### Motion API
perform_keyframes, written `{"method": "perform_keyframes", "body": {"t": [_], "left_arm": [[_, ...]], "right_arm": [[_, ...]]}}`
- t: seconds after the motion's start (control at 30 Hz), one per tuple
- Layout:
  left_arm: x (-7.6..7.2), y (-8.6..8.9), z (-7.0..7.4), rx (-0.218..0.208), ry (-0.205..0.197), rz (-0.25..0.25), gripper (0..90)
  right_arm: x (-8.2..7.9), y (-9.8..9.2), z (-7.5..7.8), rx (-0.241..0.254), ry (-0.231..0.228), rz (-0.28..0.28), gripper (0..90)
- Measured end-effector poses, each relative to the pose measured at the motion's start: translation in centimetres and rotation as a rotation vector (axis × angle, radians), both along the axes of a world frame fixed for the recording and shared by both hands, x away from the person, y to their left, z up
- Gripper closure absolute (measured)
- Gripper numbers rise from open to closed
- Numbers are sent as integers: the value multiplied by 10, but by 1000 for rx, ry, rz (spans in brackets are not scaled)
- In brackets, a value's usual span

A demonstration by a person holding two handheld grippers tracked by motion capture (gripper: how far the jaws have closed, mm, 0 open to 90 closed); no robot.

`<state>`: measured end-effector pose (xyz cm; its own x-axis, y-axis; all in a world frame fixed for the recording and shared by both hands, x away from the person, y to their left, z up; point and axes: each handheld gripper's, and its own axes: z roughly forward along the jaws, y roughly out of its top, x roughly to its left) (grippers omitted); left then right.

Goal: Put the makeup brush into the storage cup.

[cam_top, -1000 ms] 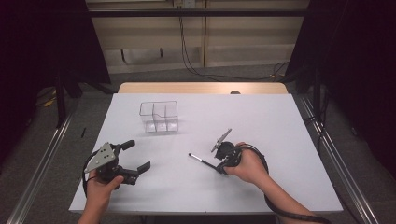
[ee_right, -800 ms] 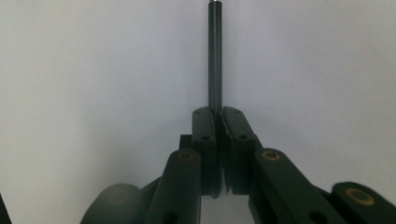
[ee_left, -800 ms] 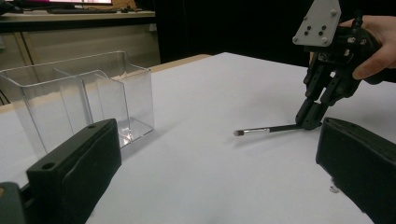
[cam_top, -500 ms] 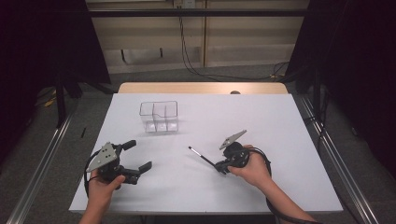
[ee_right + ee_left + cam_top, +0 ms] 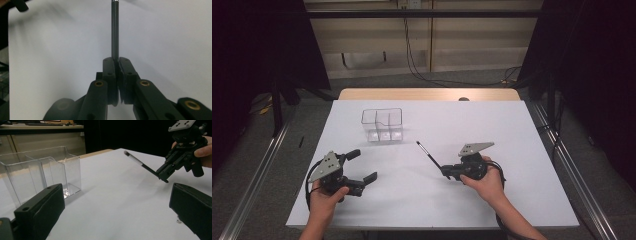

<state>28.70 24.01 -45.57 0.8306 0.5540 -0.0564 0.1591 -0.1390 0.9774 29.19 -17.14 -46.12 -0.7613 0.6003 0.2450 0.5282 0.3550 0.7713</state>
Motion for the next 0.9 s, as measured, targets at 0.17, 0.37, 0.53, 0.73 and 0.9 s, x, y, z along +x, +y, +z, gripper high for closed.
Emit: {"method": "perform_keyframes", "body": {"t": [0.17, 0.37, 0.53, 0.73, 0.9], "left_arm": [[2, -4, 0, -3, 3, -1, 1], [3, -8, 2, -33, 14, -15, 1], [5, -16, 5, -63, 24, -40, 1], [6, -29, 11, -88, 26, -79, 0], [10, -41, 13, -108, 34, -110, 0]], "right_arm": [[-4, -4, 0, 80, -64, -14, 847], [-7, -6, 3, 128, -108, -25, 847], [-9, -7, 4, 154, -130, -29, 847], [-10, -5, 4, 156, -137, -11, 847], [-11, -6, 6, 163, -155, -11, 847]]}}
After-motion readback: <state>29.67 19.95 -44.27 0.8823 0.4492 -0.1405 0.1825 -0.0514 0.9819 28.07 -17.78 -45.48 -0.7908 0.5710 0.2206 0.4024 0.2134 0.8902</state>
